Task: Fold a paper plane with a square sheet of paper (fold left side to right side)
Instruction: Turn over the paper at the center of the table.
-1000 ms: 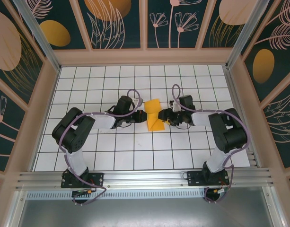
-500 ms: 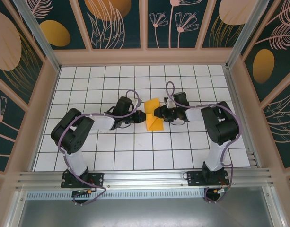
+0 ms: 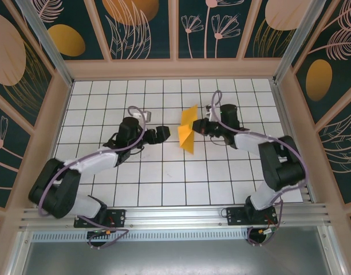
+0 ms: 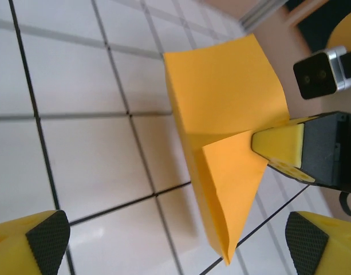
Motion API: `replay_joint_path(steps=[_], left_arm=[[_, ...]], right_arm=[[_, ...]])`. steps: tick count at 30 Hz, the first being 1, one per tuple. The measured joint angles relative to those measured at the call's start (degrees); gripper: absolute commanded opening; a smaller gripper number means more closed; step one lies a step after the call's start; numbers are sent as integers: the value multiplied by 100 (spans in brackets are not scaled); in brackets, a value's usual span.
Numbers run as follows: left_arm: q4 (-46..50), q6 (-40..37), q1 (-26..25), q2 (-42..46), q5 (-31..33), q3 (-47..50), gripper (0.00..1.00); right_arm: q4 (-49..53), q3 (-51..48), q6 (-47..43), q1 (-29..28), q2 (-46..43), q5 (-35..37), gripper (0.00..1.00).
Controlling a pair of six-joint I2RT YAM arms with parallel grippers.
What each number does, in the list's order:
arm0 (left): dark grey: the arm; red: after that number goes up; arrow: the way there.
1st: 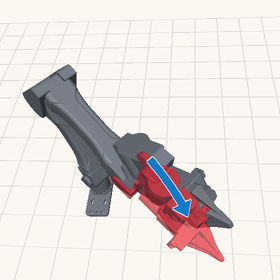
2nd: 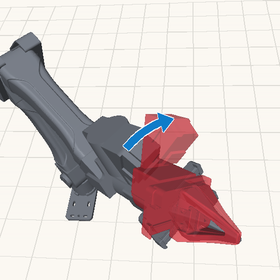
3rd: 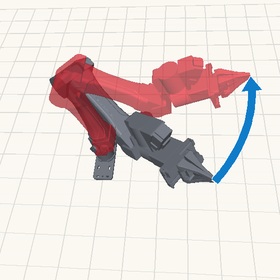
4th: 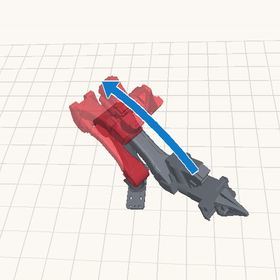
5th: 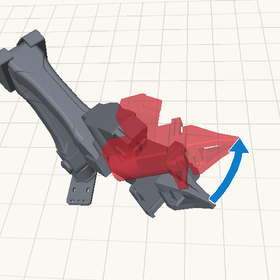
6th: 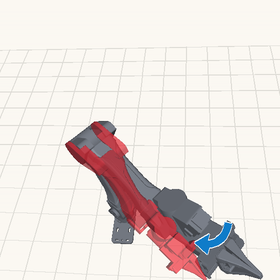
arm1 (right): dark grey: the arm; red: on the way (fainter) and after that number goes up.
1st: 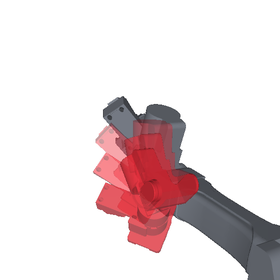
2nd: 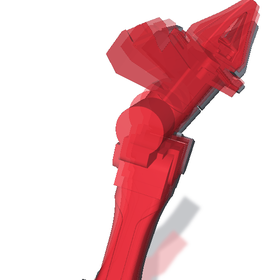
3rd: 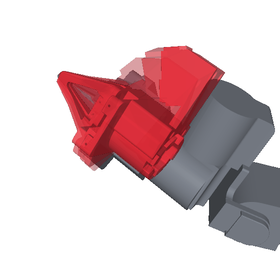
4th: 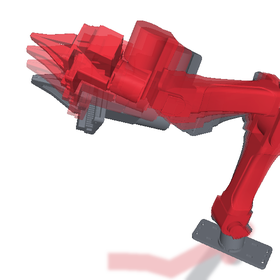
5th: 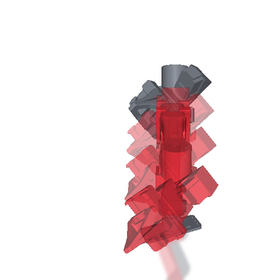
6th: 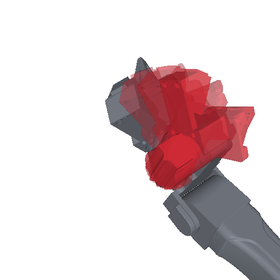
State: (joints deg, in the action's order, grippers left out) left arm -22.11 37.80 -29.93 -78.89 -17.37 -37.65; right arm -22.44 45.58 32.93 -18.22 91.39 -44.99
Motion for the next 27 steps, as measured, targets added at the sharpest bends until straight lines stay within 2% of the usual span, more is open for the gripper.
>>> replay_joint_path(steps=[4, 7, 13, 20, 23, 27], left_arm=[[-186, 149, 0, 750, -9, -2, 98], [-566, 293, 0, 1019, -267, -7, 98], [-1628, 789, 0, 859, -1287, -48, 98], [-2988, 1375, -52, 507, -2103, -46, 98], [-3270, 1447, -144, 428, -2282, -46, 93], [-3491, 1537, -203, 299, -2420, -48, 82]], right_arm=[[-199, 50, 15, 339, -817, -323, 0], [-310, 240, 79, 420, -1178, -605, 0], [-612, 597, 400, 367, -1537, -990, 0], [-649, 918, 498, -146, -1582, -1064, 0], [-649, 1001, 503, -306, -1582, -1067, 0], [-649, 1071, 520, -444, -1582, -1091, 0]])
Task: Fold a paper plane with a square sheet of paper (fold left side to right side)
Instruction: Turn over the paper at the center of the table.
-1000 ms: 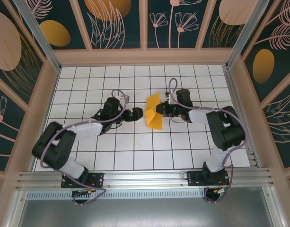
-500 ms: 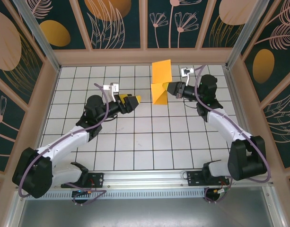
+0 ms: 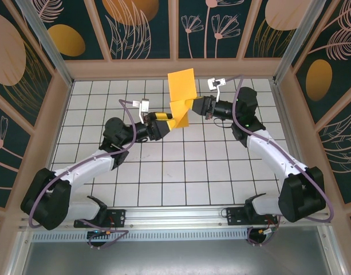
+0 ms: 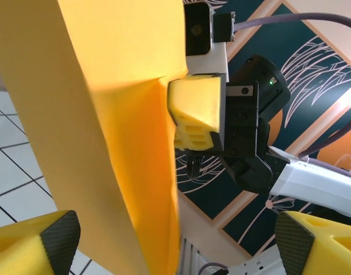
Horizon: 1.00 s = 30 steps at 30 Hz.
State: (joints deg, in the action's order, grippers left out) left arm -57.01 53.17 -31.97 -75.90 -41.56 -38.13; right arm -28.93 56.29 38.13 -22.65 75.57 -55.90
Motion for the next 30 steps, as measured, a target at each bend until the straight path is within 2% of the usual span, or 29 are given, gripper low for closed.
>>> replay_joint_path(steps=[11, 19, 26, 30], left_arm=[[-144, 157, -35, -131, -59, -2, 38], [-151, 151, -42, -131, -42, -2, 19], [-61, 48, -44, -131, -26, -4, 2], [321, -179, -63, -129, 74, -72, 0]], right_arm=[[0, 35, 98, -140, 0, -83, 1], [85, 35, 101, -140, 0, -81, 5], [308, 35, -4, -133, -2, -66, 19], [542, 35, -136, -98, -33, -11, 32]])
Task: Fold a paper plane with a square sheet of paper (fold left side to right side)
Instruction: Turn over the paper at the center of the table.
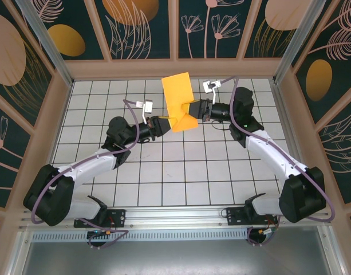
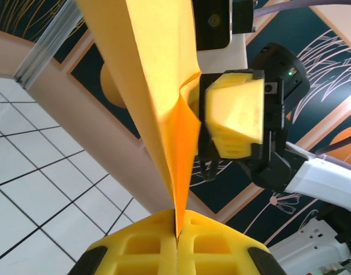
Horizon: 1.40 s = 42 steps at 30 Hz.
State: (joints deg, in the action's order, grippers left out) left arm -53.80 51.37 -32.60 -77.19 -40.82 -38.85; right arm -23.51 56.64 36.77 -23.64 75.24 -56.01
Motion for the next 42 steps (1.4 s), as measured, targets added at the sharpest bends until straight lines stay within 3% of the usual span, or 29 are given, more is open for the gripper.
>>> replay_joint_path(steps=[6, 10, 15, 21, 28, 33, 42], left_arm=[[1738, -968, -103, 232, 699, -372, 0], [3523, -1891, -380, 426, 1902, -942, 0], [5381, -2468, -778, 505, 3727, -1513, 0], [7429, -2376, -1462, 55, 5923, -2535, 0], [9809, -1368, -2177, -1902, 7792, -4336, 0], [10620, -901, -2347, -2990, 8054, -4828, 0], [10885, -820, -2341, -4214, 7606, -5329, 0]], right_arm=[[1132, 0, -553, 428, -343, 590, 55], [1989, -72, -831, 1099, -752, 1342, 69], [2846, -520, -911, 2074, -1502, 2625, 84], [3663, -925, -977, 2465, -2087, 4105, 92], [4024, -1263, -970, 2538, -2199, 4857, 93], [4046, -1421, -970, 2538, -2208, 4916, 93], [4000, -1700, -970, 2544, -2210, 4892, 93]])
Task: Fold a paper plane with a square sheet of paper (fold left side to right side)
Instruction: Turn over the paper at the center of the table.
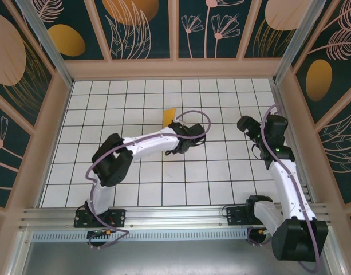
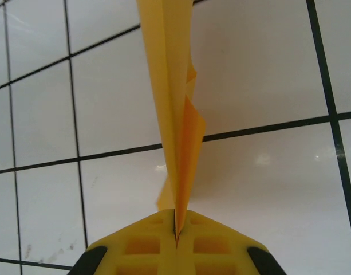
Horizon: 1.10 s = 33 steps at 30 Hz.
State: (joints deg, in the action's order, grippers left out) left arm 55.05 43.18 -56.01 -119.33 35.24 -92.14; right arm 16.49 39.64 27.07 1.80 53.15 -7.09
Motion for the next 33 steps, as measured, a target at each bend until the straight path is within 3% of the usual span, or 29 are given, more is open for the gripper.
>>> replay_joint_path(steps=[6, 12, 16, 19, 24, 28, 33], left_arm=[[55, -92, -4, -433, -433, -299, 2], [-149, -356, -4, -616, -1228, -601, 16], [-280, -540, -4, -883, -1589, -911, 27], [-352, -647, 9, -1001, -1840, -1010, 42], [-627, -841, 81, -992, -2332, -1086, 53], [-1298, -949, 286, -629, -3071, -772, 62], [-2380, -929, 857, 713, -3930, 365, 71]], right_arm=[[-50, -105, 0, 4, 15, -46, 94], [-59, -116, -4, 4, 87, -81, 93], [-57, -116, -20, 9, 111, -212, 94], [-52, -114, -68, 11, 140, -339, 94], [-35, -116, -168, 11, 278, -636, 93], [-52, -118, -166, 4, 553, -1012, 93], [-168, -101, 22, -365, 1252, -1158, 99]])
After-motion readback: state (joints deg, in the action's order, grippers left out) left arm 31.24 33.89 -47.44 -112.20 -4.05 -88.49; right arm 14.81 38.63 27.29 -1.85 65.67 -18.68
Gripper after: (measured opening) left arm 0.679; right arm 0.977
